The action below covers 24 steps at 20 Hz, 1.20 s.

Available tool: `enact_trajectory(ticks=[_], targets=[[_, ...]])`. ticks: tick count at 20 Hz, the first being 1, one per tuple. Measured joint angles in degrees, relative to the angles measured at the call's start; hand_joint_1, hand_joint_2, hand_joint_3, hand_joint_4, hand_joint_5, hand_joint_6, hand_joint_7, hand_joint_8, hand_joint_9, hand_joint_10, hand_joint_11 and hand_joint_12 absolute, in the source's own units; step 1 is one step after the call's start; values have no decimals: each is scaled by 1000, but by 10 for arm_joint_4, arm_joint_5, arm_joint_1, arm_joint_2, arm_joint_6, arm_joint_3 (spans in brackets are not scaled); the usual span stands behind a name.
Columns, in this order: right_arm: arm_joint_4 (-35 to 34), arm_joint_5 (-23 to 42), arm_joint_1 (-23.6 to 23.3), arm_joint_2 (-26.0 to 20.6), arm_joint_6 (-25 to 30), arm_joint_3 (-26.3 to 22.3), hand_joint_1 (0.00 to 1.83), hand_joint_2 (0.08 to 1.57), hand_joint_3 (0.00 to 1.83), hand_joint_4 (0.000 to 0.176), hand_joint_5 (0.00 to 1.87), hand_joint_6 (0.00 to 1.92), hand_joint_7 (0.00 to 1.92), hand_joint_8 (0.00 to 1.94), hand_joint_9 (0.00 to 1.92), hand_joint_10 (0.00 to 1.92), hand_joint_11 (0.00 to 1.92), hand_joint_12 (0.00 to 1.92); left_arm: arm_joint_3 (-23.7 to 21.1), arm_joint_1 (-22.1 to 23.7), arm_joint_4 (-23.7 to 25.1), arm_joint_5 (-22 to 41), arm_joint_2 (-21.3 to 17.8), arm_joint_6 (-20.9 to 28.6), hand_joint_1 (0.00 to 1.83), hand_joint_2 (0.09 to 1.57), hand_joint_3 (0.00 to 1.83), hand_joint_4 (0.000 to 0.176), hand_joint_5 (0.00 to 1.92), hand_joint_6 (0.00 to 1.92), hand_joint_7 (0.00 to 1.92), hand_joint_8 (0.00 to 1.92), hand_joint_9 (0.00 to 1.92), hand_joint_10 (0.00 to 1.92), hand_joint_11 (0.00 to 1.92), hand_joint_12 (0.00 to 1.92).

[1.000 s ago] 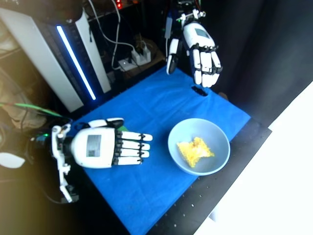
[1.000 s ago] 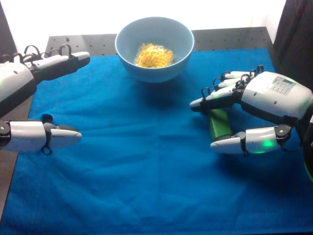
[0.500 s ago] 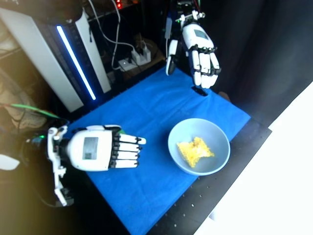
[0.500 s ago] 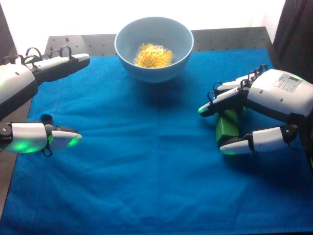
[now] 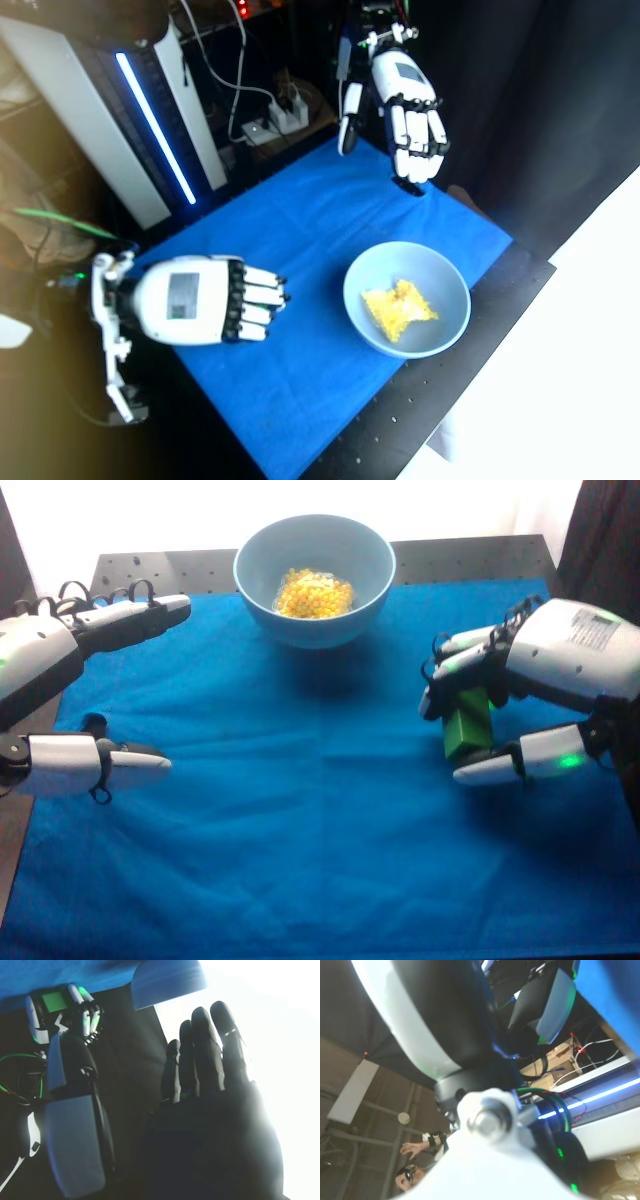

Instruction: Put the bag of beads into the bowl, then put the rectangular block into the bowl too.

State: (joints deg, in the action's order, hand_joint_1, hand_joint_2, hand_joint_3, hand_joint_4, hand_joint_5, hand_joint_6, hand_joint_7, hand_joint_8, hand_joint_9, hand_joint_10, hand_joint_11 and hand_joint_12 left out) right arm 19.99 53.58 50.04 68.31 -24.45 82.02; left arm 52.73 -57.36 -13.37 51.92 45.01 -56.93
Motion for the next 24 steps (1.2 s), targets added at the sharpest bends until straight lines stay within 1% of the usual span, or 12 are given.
enact_trajectory(ticks=[2, 3, 5, 9, 11, 12, 15, 18, 21, 22, 23, 24], targets=[[7, 17, -14, -14, -1, -9, 1231, 1099, 0, 2, 955, 991, 1069, 932, 1145, 1257, 1163, 1503, 1, 0, -1, -1, 1, 0, 870, 992, 0, 83, 186, 4, 362, 12, 381, 13, 0, 750], [9, 27, -22, -23, 0, -13, 1255, 1080, 0, 0, 1011, 818, 1111, 953, 1059, 1175, 951, 1485, 1, 0, 0, -1, 1, 0, 875, 997, 0, 77, 187, 5, 367, 13, 386, 15, 0, 748], [25, 32, -48, -32, 0, -13, 1264, 1063, 0, 0, 1045, 744, 1146, 913, 1066, 1148, 940, 1466, 1, 0, -1, 0, 2, 2, 875, 1001, 2, 71, 191, 6, 374, 14, 395, 18, 0, 750], [34, 47, -118, -28, 1, 9, 1180, 1057, 0, 0, 1103, 772, 1228, 870, 1232, 1408, 1117, 1739, 2, 0, 1, 1, 3, 4, 851, 1013, 3, 74, 195, 3, 357, 1, 391, 12, 0, 703], [21, 44, -149, 1, 0, 42, 1189, 1039, 0, 0, 1146, 697, 1290, 1020, 1346, 1554, 1267, 1867, 5, 0, -5, 1, 5, 7, 856, 1012, 1, 67, 194, 2, 329, 3, 384, 7, 0, 740], [21, 39, -160, 14, 0, 55, 1195, 1025, 0, 0, 1186, 623, 1315, 870, 1346, 1399, 1247, 1747, 7, 0, -2, 1, 5, 10, 855, 1003, 0, 60, 201, 4, 320, 0, 373, 1, 0, 745], [28, 15, -200, 81, 0, 109, 1190, 1040, 0, 0, 1139, 716, 1316, 910, 1367, 1342, 1296, 1648, 8, 0, 2, 6, 5, 15, 877, 1005, 0, 83, 186, 0, 333, 3, 382, 4, 0, 714], [33, -14, -234, 141, 1, 164, 1193, 1036, 0, 0, 1161, 670, 1372, 792, 1412, 1245, 1326, 1615, 13, 0, 4, 7, 5, 18, 893, 992, 0, 63, 193, 2, 299, 0, 350, 1, 0, 673], [50, -58, -263, 184, 2, 221, 1186, 1038, 0, 0, 1144, 720, 1374, 786, 1426, 1166, 1277, 1556, 17, 2, 10, 10, 5, 23, 909, 991, 0, 20, 207, 1, 331, 5, 386, 12, 0, 830], [52, -78, -267, 197, 2, 240, 1260, 1058, 2, 0, 980, 854, 1269, 705, 1276, 801, 1177, 1232, 17, 6, 13, 9, 5, 24, 897, 988, 0, 5, 206, 0, 343, 8, 390, 13, 0, 848], [53, -92, -268, 199, 1, 245, 1139, 934, 0, 0, 775, 400, 1017, 427, 1026, 610, 829, 1257, 19, 8, 19, 10, 5, 25, 891, 986, 0, 0, 204, 0, 345, 6, 391, 11, 0, 886], [60, -102, -268, 199, 2, 244, 956, 851, 0, 68, 372, 85, 556, 119, 648, 320, 271, 1336, 19, 8, 19, 12, 5, 26, 886, 989, 0, 0, 198, 2, 326, 5, 361, 12, 0, 800]])
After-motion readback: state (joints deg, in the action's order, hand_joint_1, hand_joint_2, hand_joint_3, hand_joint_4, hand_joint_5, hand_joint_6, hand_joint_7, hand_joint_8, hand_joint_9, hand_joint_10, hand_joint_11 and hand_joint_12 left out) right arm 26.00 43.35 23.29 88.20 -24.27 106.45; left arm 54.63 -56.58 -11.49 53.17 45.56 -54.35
